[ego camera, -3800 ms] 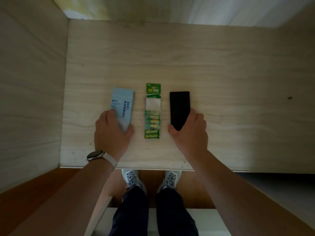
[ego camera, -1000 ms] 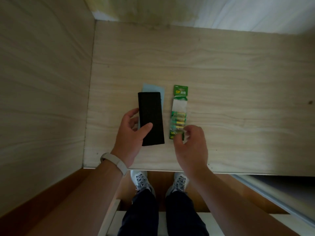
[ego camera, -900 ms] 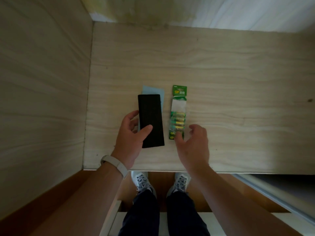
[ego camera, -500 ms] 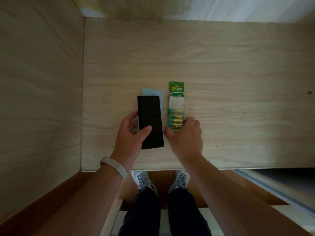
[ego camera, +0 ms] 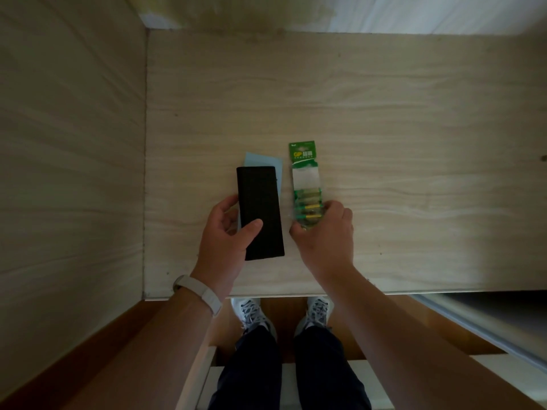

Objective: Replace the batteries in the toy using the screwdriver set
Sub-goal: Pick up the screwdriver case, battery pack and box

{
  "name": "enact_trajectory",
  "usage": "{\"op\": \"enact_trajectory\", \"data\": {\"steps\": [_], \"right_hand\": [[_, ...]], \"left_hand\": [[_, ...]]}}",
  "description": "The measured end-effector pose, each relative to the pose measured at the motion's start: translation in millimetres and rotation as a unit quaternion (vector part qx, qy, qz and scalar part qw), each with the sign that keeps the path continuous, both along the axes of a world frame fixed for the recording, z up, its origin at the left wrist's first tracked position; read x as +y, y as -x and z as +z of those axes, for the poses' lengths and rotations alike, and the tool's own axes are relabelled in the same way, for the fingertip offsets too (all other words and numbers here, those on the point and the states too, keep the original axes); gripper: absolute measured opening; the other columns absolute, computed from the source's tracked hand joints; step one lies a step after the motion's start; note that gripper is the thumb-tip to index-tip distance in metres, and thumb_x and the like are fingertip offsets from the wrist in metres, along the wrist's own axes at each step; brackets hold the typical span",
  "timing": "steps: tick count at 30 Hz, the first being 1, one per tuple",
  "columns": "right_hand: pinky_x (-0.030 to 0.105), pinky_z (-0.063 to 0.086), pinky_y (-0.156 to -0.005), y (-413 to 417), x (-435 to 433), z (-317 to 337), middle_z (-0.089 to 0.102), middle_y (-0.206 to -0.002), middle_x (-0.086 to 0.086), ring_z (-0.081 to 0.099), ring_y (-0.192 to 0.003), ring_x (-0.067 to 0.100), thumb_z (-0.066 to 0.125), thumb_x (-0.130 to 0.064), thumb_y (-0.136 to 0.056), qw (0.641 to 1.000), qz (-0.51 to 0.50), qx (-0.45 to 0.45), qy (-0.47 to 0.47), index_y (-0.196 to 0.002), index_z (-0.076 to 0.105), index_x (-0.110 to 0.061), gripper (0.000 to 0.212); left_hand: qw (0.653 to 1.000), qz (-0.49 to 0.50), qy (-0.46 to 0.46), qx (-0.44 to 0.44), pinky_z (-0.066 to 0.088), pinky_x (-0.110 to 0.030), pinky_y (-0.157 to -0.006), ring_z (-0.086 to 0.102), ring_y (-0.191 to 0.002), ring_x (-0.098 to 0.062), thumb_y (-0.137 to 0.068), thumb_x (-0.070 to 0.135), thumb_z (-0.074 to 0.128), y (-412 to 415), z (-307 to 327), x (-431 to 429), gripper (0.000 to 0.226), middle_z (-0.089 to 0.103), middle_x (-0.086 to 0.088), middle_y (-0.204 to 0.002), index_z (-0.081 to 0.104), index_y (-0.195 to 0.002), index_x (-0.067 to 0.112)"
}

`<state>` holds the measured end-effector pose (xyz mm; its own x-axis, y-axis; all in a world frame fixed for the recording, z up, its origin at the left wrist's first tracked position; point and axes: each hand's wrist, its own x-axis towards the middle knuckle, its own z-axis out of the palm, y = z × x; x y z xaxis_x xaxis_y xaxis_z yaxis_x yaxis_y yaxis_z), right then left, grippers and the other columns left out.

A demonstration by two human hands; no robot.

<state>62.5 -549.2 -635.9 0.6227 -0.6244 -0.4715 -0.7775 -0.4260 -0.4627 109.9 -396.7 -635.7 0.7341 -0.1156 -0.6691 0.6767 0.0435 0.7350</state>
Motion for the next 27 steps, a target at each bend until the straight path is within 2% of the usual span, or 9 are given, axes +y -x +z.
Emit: {"op": "enact_trajectory", "data": {"steps": [3,6,8,11,13,16,20,27], "right_hand": [[0.028,0.041,-0.086,1,-5,1,0.040,-0.127,0.006,0.044,-0.105,0.018,0.075,-0.026,-0.079,0.999,-0.012,-0.019,-0.037,-0.137,0.038,-0.011,0.071],[0.025,0.041,-0.080,1,-7,1,0.037,-0.117,-0.002,0.047,-0.098,0.015,0.076,-0.025,-0.079,0.997,-0.027,-0.029,-0.060,-0.130,0.045,-0.013,0.062],[0.025,0.045,-0.077,3,-9,-1,0.042,-0.113,-0.004,0.053,-0.097,0.016,0.077,-0.029,-0.078,0.996,-0.036,-0.036,-0.069,-0.125,0.049,-0.015,0.057],[0.010,0.039,-0.055,5,-11,-1,0.056,-0.094,-0.011,0.057,-0.078,0.004,0.074,-0.030,-0.082,0.994,-0.045,-0.043,-0.093,-0.115,0.049,-0.021,0.043],[0.009,0.037,-0.046,6,-13,0,0.055,-0.083,-0.016,0.054,-0.069,-0.003,0.071,-0.028,-0.085,0.992,-0.048,-0.045,-0.105,-0.113,0.047,-0.023,0.038],[0.013,0.038,-0.048,7,-15,0,0.058,-0.081,-0.016,0.056,-0.068,-0.002,0.070,-0.027,-0.085,0.991,-0.054,-0.053,-0.110,-0.113,0.052,-0.022,0.034],[0.008,0.042,-0.048,7,-14,2,0.063,-0.081,-0.012,0.059,-0.067,-0.001,0.069,-0.024,-0.085,0.987,-0.059,-0.077,-0.129,-0.105,0.059,-0.024,0.023],[0.008,0.042,-0.049,14,-13,30,0.062,-0.081,-0.013,0.058,-0.066,-0.005,0.069,-0.020,-0.084,0.983,-0.059,-0.108,-0.139,-0.102,0.056,-0.027,0.023]], "left_hand": [[1.000,-0.001,0.002,-0.001,0.059,-0.038,-0.083,0.069,-0.107,-0.020,-0.087,-0.002,0.069,2,1,1,0.048,0.068,-0.003,-0.120,0.056,-0.122,0.029],[1.000,-0.006,-0.001,-0.006,0.059,-0.032,-0.080,0.069,-0.106,-0.017,-0.087,-0.002,0.069,3,2,3,0.046,0.068,0.000,-0.118,0.057,-0.118,0.031],[1.000,-0.006,-0.003,-0.008,0.058,-0.028,-0.079,0.069,-0.105,-0.016,-0.087,-0.002,0.069,2,2,2,0.046,0.068,-0.001,-0.119,0.057,-0.117,0.030],[1.000,-0.009,-0.004,-0.007,0.059,-0.029,-0.080,0.069,-0.107,-0.017,-0.087,-0.002,0.069,2,2,3,0.047,0.067,-0.002,-0.121,0.055,-0.124,0.024],[1.000,-0.006,-0.001,-0.005,0.059,-0.028,-0.078,0.069,-0.106,-0.017,-0.087,-0.003,0.068,3,2,3,0.049,0.066,-0.004,-0.121,0.054,-0.127,0.021],[1.000,-0.003,0.001,-0.003,0.060,-0.029,-0.077,0.069,-0.106,-0.018,-0.087,-0.002,0.069,5,3,3,0.048,0.066,-0.005,-0.121,0.055,-0.126,0.023],[1.000,-0.011,-0.002,-0.003,0.060,-0.040,-0.085,0.069,-0.108,-0.022,-0.087,-0.001,0.070,7,5,3,0.048,0.067,-0.005,-0.121,0.055,-0.124,0.026],[1.000,-0.009,-0.005,-0.016,0.061,-0.035,-0.076,0.070,-0.102,-0.022,-0.087,-0.001,0.070,10,23,2,0.047,0.066,-0.007,-0.118,0.056,-0.119,0.032]]}}
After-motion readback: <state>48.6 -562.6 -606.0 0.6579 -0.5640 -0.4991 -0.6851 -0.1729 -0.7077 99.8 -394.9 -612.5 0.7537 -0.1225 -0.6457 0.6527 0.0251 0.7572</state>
